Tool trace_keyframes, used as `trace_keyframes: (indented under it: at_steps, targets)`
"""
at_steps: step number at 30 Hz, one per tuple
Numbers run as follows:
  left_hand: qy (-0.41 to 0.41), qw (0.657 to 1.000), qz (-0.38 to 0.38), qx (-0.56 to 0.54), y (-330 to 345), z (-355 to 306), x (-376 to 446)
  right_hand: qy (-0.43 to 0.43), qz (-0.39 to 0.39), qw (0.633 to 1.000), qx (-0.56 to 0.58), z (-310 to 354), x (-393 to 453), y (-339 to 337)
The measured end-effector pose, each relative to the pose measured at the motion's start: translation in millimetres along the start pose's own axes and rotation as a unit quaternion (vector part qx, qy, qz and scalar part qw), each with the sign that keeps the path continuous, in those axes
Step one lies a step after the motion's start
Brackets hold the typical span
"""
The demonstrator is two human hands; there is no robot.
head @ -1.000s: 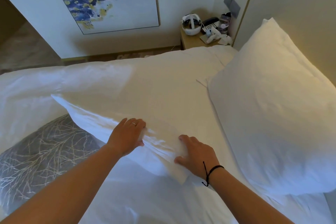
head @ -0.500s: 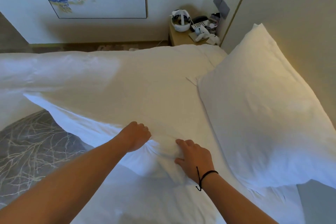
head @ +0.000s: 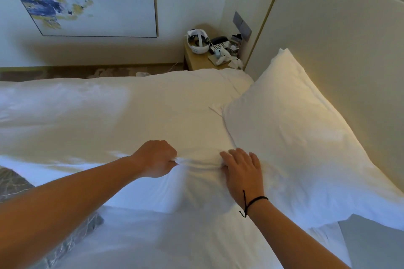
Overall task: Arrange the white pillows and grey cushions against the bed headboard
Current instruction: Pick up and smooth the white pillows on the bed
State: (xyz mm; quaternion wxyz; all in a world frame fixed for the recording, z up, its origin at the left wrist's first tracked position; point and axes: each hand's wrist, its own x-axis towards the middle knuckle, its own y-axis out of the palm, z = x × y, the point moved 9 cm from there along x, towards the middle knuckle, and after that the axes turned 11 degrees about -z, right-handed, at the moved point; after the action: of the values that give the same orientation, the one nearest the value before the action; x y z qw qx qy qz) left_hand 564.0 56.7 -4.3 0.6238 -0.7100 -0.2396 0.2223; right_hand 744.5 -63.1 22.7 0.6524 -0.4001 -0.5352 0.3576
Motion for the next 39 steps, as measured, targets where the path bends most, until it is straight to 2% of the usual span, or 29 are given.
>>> trace_keyframes:
  at_steps: [3,7,9,11,13,16,18,20,22,24,27,31,35,39]
  targets:
    - [-0.023,0.998,-0.057,-0.017,-41,-7,15,0.023,-0.034,0.999,0.017,-11,40,-24]
    - [-0.106,0.98,-0.122,-0.114,-93,-15,49,0.109,0.0,0.978,0.18,-16,74,-43]
    - [-0.161,0.955,-0.163,-0.189,-116,-20,73,0.147,0.026,0.947,0.285,-13,69,-47]
    - [-0.208,0.922,-0.209,-0.251,-136,-27,102,0.192,0.069,0.901,0.384,-10,50,-46]
    - [-0.241,0.887,-0.239,-0.312,-147,-40,137,0.236,0.102,0.862,0.436,-17,26,-44]
    - [-0.292,0.845,-0.256,-0.368,-140,-57,191,0.261,0.103,0.869,0.408,-57,-3,-45]
    - [-0.344,0.834,-0.214,-0.375,-106,-67,220,0.294,0.103,0.871,0.379,-101,-23,-36]
    - [-0.371,0.858,-0.119,-0.335,-49,-88,237,0.337,0.146,0.863,0.346,-141,-55,-13]
    - [-0.356,0.895,0.004,-0.267,19,-125,234,0.357,0.228,0.861,0.282,-165,-96,15]
    - [-0.36,0.9,0.065,-0.235,78,-162,210,0.328,0.271,0.877,0.224,-176,-128,38]
    - [-0.418,0.875,0.003,-0.246,116,-184,176,0.309,0.281,0.89,0.183,-193,-149,53]
    - [-0.449,0.857,-0.048,-0.249,112,-186,165,0.271,0.245,0.913,0.181,-198,-134,50]
    - [-0.489,0.85,0.008,-0.195,102,-176,163,0.247,0.28,0.907,0.196,-176,-112,55]
    - [-0.46,0.869,0.048,-0.178,101,-177,166,0.228,0.262,0.926,0.145,-177,-92,57]
